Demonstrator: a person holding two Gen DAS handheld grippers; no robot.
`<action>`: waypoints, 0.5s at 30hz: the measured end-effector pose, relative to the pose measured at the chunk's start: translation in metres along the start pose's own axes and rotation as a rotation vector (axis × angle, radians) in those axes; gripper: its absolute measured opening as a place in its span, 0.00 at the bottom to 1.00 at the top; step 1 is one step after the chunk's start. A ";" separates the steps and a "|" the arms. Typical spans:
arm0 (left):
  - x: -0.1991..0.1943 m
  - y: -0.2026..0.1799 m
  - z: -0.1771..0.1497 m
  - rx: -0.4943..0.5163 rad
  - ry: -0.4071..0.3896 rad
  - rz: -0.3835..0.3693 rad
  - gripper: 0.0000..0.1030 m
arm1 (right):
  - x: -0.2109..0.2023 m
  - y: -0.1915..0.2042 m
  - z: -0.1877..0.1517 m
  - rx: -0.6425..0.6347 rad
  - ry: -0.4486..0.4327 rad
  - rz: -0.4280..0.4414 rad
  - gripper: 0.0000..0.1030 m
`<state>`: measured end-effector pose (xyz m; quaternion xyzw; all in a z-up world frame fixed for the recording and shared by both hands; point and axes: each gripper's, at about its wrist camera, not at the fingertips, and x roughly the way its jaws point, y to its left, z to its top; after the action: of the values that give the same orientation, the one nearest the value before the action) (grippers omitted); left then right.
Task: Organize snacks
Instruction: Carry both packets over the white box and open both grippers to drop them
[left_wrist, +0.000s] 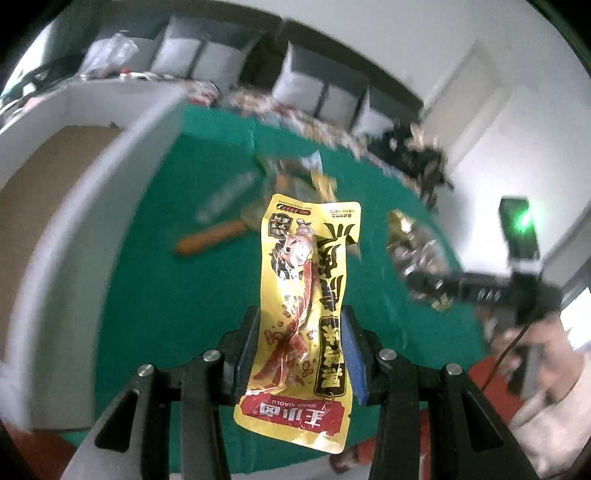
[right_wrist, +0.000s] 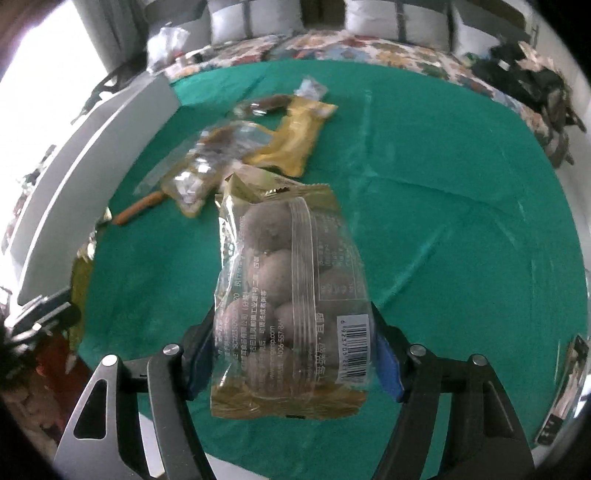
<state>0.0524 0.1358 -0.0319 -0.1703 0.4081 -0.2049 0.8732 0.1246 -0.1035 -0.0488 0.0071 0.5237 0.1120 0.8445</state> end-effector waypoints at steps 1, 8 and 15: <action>-0.014 0.008 0.009 -0.021 -0.026 0.000 0.40 | -0.004 0.014 0.008 -0.015 -0.015 0.025 0.71; -0.113 0.095 0.057 -0.136 -0.187 0.165 0.41 | -0.045 0.168 0.080 -0.158 -0.151 0.324 0.72; -0.138 0.190 0.070 -0.286 -0.159 0.374 0.56 | -0.021 0.305 0.123 -0.263 -0.157 0.493 0.75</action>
<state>0.0680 0.3767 0.0113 -0.2291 0.3874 0.0341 0.8924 0.1686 0.2029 0.0648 0.0331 0.4202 0.3799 0.8234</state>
